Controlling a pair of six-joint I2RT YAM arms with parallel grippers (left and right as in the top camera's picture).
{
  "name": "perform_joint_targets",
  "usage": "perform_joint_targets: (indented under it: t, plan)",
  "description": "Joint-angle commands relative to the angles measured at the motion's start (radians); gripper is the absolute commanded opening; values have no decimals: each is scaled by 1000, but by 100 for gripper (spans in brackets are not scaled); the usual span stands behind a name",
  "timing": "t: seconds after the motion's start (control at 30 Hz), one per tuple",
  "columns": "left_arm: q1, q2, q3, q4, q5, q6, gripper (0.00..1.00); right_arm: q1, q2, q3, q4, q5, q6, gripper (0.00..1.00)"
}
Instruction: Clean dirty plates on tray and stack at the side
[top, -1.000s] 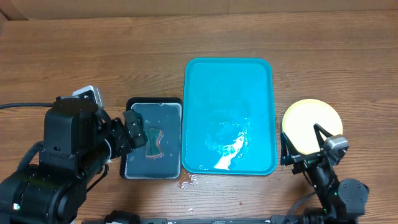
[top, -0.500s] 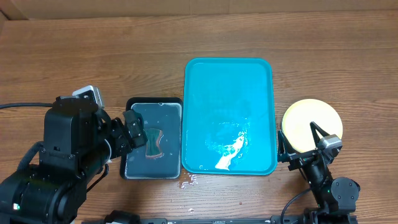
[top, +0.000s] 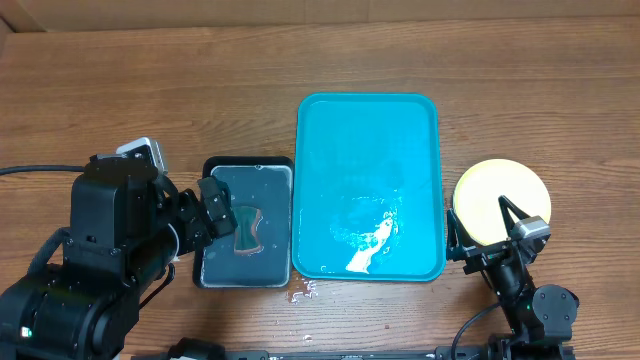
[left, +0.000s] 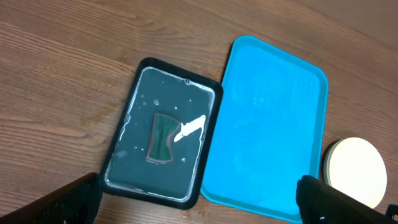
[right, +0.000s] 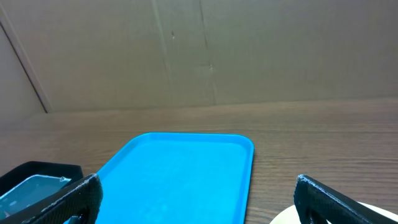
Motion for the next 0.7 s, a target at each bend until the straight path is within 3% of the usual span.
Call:
perform_joint_targets:
  t: [0.0, 0.1, 0.2, 0.43, 0.67]
  plan:
    - [4, 2, 13, -13, 1, 11, 100, 6, -10, -10, 7, 10, -1, 100]
    - [4, -8, 2, -53, -27, 31, 100, 6, -10, -10, 7, 10, -1, 100]
    - [10, -68, -47, 22, -108, 59, 100, 6, -10, -10, 7, 10, -1, 100]
    - [75, -320, -390, 509, 105, 362, 100, 6, -10, -10, 7, 11, -1, 100]
    - [168, -594, -729, 797, 126, 381, 100, 6, -10, -10, 7, 10, -1, 100]
